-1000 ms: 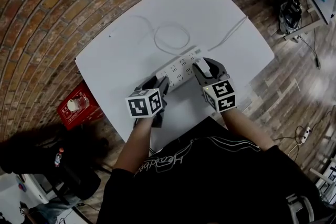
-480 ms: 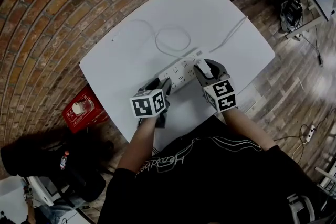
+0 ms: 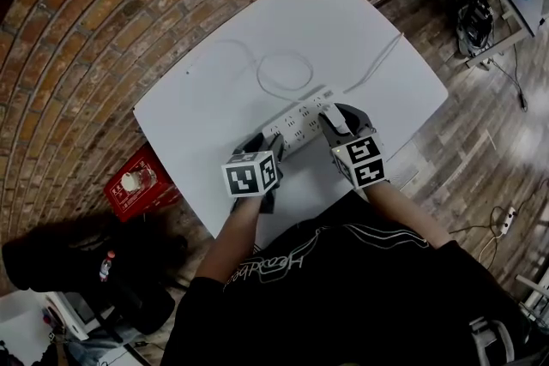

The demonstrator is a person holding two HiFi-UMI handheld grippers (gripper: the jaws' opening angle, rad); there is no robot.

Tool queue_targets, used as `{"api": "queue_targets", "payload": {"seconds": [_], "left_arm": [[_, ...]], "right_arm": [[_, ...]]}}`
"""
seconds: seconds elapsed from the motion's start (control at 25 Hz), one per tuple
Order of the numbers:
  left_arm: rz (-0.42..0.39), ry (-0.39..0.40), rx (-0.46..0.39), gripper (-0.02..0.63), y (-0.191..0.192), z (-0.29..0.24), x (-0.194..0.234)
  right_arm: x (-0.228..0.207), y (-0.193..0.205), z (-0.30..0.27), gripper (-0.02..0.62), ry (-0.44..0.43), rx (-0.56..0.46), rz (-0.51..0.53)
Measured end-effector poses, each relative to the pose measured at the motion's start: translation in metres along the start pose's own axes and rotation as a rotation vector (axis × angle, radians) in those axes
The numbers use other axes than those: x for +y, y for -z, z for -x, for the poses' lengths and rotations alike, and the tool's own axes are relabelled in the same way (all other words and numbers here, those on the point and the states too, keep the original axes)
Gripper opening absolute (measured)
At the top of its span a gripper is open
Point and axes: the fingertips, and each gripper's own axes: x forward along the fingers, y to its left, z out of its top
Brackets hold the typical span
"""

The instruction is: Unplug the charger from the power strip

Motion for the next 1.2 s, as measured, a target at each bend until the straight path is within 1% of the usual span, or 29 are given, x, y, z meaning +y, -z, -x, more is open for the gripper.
{"api": "queue_targets", "payload": {"seconds": [0.12,0.32,0.44,0.48,0.52,0.64,0.68,0.76,0.84,0.92,0.96,1.0,1.04,1.12,1.16,1.2], "left_arm": [[0.002,-0.002,0.002,0.198,0.000,0.001,0.001],[0.002,-0.007,0.004,0.198,0.000,0.001,0.001],[0.005,-0.004,0.002,0.198,-0.001,0.001,0.001],[0.006,-0.004,0.002,0.198,-0.002,0.002,0.001],[0.009,-0.003,0.003,0.198,-0.002,0.001,0.002],[0.035,0.008,0.005,0.198,-0.001,-0.001,0.002],[0.042,0.009,0.002,0.199,-0.001,-0.001,0.001],[0.023,-0.003,-0.005,0.199,-0.002,-0.001,0.000],[-0.009,-0.020,-0.004,0.196,-0.002,-0.002,-0.001],[-0.007,-0.017,0.001,0.195,-0.001,-0.002,-0.001],[-0.005,-0.012,0.003,0.196,-0.001,-0.002,-0.002],[-0.006,-0.009,0.004,0.196,-0.002,-0.002,-0.002],[-0.007,-0.007,0.005,0.196,-0.003,-0.002,-0.002],[0.002,0.000,0.006,0.196,-0.003,-0.002,-0.002],[0.010,0.004,0.006,0.196,-0.003,-0.002,-0.002],[0.016,0.006,0.007,0.196,-0.003,-0.003,-0.002]], "right_arm": [[0.003,-0.006,0.001,0.120,0.018,-0.003,0.045],[0.005,-0.007,0.002,0.120,0.026,0.005,0.058],[0.007,-0.008,0.002,0.121,0.039,0.006,0.112],[0.007,-0.009,0.002,0.121,0.036,0.006,0.115],[0.006,-0.008,0.000,0.121,0.026,0.007,0.095],[-0.001,0.000,-0.002,0.120,-0.020,0.013,-0.043],[-0.002,0.001,-0.002,0.121,-0.025,0.012,-0.060],[-0.001,0.001,0.000,0.121,-0.013,0.010,-0.032],[0.002,-0.002,0.001,0.121,0.015,0.014,0.032],[0.004,-0.002,0.002,0.121,0.042,0.018,0.099],[0.004,-0.002,0.003,0.121,0.047,0.018,0.115],[0.004,-0.001,0.002,0.123,0.042,0.018,0.107],[0.002,-0.001,0.002,0.123,0.027,0.016,0.065],[-0.004,0.001,0.000,0.121,-0.015,0.011,-0.074],[-0.006,0.001,0.001,0.123,-0.028,0.013,-0.109],[-0.006,0.000,0.001,0.121,-0.030,0.019,-0.099]]}}
